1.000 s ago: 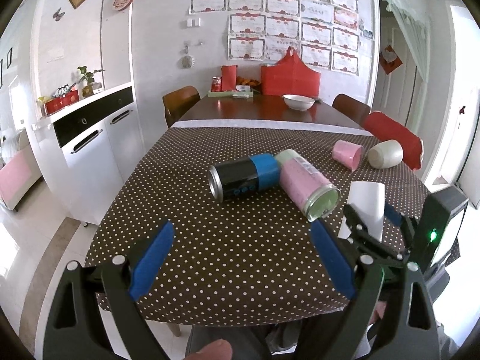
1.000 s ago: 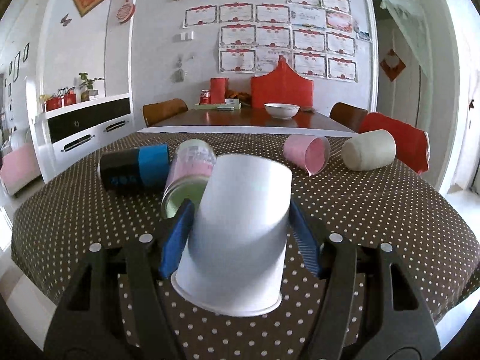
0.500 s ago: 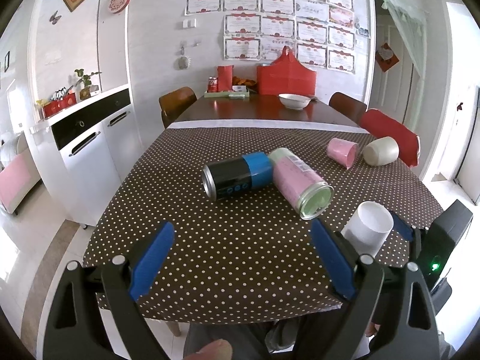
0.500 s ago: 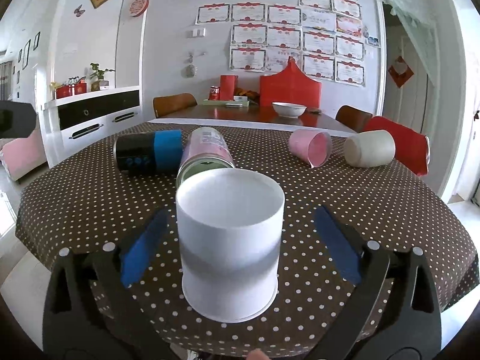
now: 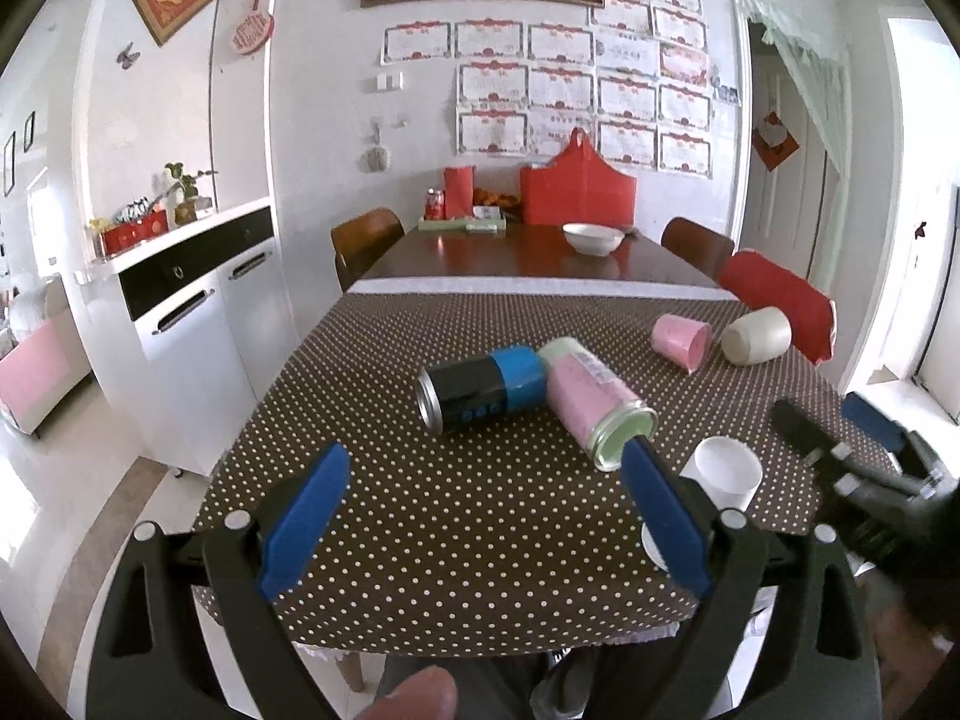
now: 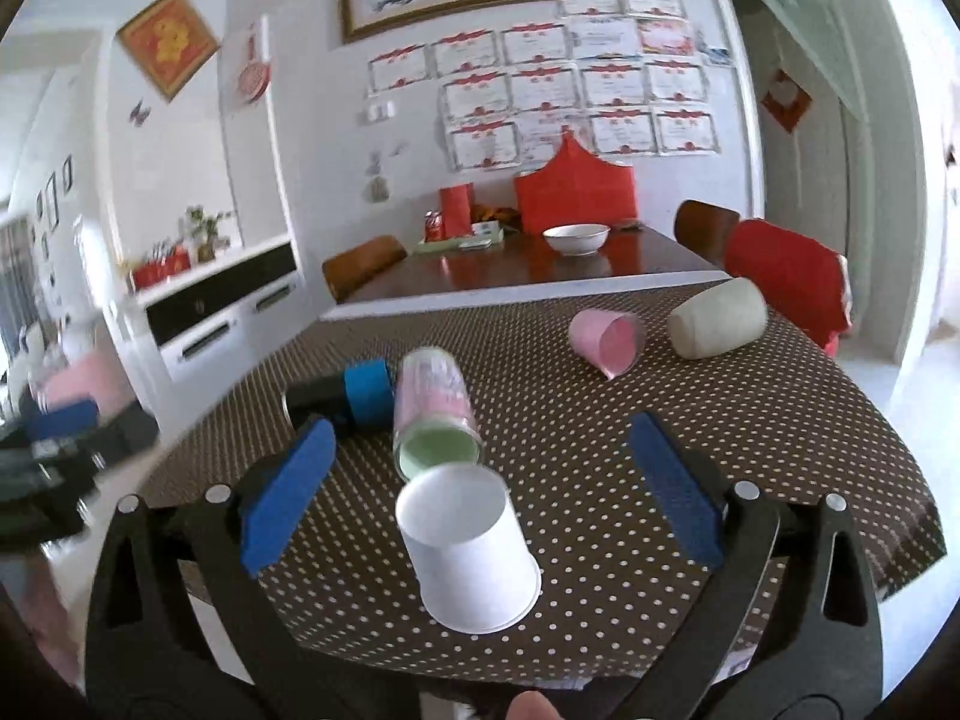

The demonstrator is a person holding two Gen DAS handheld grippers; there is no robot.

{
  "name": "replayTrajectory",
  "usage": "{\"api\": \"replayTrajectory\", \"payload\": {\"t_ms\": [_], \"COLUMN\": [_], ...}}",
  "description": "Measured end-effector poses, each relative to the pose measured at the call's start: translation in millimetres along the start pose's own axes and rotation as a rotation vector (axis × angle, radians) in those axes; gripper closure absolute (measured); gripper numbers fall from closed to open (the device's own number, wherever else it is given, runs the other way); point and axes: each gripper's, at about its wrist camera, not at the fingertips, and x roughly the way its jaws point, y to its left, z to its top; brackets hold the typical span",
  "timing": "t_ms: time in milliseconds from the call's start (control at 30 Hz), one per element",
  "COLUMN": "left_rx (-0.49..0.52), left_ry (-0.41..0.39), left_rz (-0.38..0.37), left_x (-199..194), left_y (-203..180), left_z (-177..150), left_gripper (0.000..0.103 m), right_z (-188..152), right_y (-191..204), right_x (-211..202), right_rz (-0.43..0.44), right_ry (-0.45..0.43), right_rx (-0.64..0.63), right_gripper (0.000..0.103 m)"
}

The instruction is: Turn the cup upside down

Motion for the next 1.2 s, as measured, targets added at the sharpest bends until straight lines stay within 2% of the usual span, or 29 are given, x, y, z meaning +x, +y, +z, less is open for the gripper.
{"api": "replayTrajectory", "payload": {"t_ms": [133, 300, 633, 800, 1200], "left_rx": [0.011, 0.029, 0.022, 0.014, -0.003], "left_ry": [-0.032, -0.066, -0.144, -0.162, -0.171], "left_rz": [0.009, 0.009, 0.037, 0.035, 0.022], "left_x": [-13, -32, -83, -99, -109], "left_y": [-3, -11, -14, -12, -7], "left_z": [5, 8, 13, 16, 19], "left_gripper": [0.012, 0.012, 0.012, 0.012, 0.012], "right_z": [13, 14, 24, 21, 28], "right_y": [2, 15, 31, 42, 43], "right_x": [-19, -38, -84, -87, -99], "right_rz": [-0.044, -0.081, -0.153, -0.123, -0.194], "right_ry": [0.017, 0.037, -0.026, -0.001, -0.037], "right_rx": [0.013, -0.013, -0.023, -0.036, -0.032], "right_gripper": [0.006, 0.006, 0.006, 0.006, 0.006]}}
